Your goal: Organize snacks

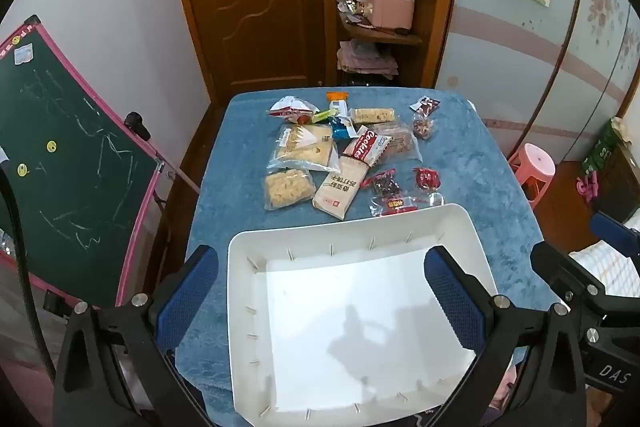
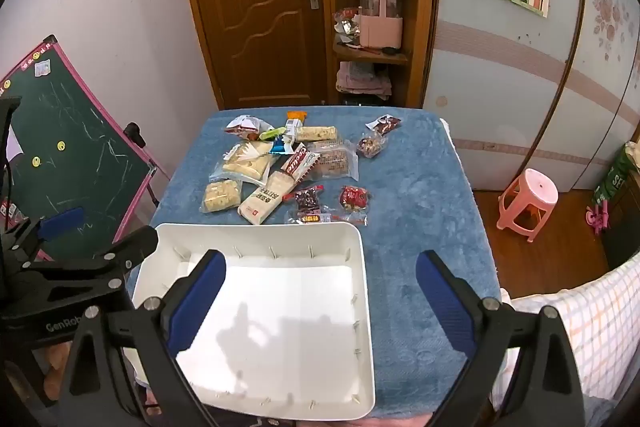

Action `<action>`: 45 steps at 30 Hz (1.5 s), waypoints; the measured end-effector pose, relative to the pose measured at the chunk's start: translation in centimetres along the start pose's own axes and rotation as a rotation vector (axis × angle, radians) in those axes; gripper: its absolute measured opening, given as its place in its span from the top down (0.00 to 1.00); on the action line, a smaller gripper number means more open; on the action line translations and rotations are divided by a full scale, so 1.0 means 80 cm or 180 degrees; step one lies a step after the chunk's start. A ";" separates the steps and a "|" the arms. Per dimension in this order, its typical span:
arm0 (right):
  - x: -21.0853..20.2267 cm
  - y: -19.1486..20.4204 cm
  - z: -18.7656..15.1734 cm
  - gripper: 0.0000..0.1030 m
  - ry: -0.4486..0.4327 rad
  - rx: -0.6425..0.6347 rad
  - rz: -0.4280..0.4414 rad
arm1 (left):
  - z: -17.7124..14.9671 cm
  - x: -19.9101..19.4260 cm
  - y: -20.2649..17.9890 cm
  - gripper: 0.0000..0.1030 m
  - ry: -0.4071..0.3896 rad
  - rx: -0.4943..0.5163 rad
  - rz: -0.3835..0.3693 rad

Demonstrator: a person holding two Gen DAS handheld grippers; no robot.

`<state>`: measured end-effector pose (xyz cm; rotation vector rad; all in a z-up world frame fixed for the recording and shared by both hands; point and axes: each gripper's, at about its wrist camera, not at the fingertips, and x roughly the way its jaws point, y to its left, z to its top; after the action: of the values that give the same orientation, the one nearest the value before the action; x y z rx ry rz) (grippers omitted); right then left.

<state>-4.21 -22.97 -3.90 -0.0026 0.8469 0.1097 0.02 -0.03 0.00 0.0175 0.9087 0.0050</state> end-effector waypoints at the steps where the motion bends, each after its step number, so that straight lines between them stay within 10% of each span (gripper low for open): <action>1: 0.000 0.000 0.000 0.06 0.0018 -0.0002 -0.0007 | 0.000 0.000 0.000 0.01 -0.0001 0.0002 0.0006; 45: 0.005 -0.004 0.002 0.06 0.0087 0.0025 0.0037 | 0.000 -0.005 -0.008 0.01 -0.0004 0.0008 -0.0029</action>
<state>-3.76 -23.23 -4.12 0.0083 0.8748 0.1175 -0.25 -0.68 0.34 0.0158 0.9075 -0.0046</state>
